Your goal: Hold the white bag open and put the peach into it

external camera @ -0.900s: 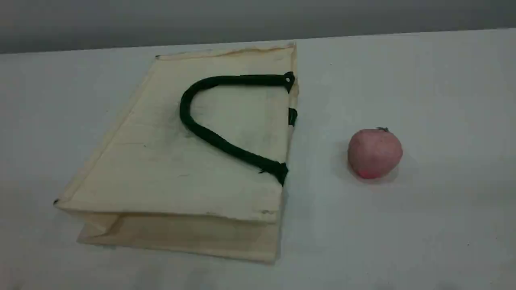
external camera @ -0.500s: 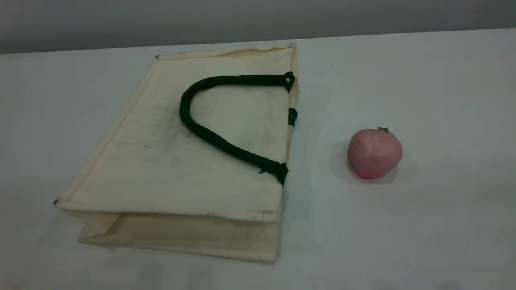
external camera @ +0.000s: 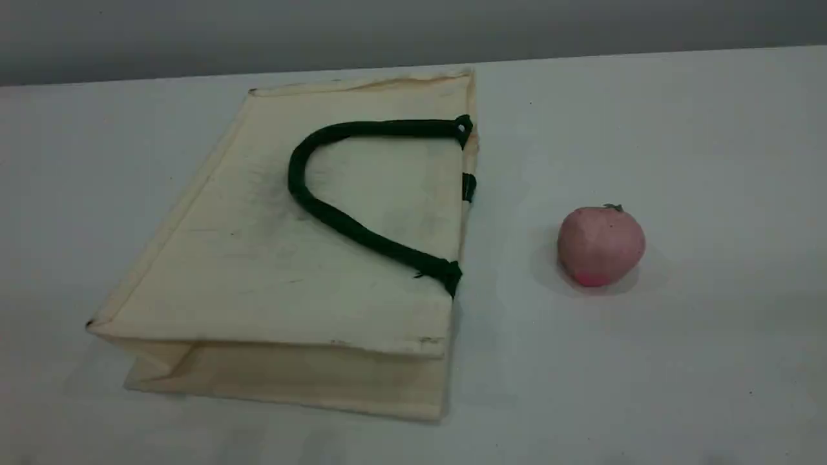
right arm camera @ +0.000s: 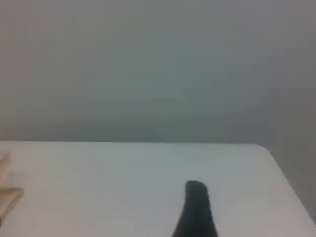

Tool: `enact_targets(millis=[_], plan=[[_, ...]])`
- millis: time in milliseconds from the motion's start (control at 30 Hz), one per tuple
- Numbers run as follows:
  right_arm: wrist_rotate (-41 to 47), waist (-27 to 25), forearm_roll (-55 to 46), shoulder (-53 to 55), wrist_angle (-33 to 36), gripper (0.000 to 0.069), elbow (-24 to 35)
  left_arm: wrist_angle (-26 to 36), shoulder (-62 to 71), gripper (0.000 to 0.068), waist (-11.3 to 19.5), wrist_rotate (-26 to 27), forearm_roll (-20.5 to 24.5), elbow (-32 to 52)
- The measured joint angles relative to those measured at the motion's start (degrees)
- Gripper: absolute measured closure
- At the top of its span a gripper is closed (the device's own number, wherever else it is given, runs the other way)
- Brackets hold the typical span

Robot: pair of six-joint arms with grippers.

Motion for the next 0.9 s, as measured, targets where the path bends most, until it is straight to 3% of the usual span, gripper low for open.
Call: enact_targets(millis=[300,733,900], plan=[[0.0,0.0,0.0,0.0,-0.49,0.02,0.0,-0.3,0.0,0.0197,0.0,0.0,0.0,0.0],[0.0,0.0,1.03,0.0,-12.15,0.02,0.0,-6.16,0.0,0.0197,0.0,-0.21,-0.13,0.0],[0.0,0.0,1.21,0.0,-15.55,0.02,0.0,-11.7,0.0,0.0197,0.0,-3.89,-0.39,0.0]])
